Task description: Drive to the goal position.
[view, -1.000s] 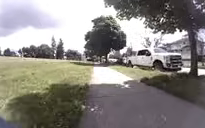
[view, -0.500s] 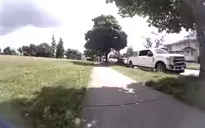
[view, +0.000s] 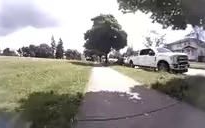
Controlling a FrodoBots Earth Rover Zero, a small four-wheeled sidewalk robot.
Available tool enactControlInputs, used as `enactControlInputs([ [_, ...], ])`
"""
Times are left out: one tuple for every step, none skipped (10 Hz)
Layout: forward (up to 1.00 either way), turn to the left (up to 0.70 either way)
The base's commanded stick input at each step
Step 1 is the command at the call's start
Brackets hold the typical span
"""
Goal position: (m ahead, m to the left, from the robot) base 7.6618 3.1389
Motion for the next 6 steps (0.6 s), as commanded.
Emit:
enactControlInputs([
  [0.7,0.0],
  [0.7,0.0],
  [0.7,0.0],
  [0.7,0.0],
  [0.7,0.0],
  [0.7,0.0],
])
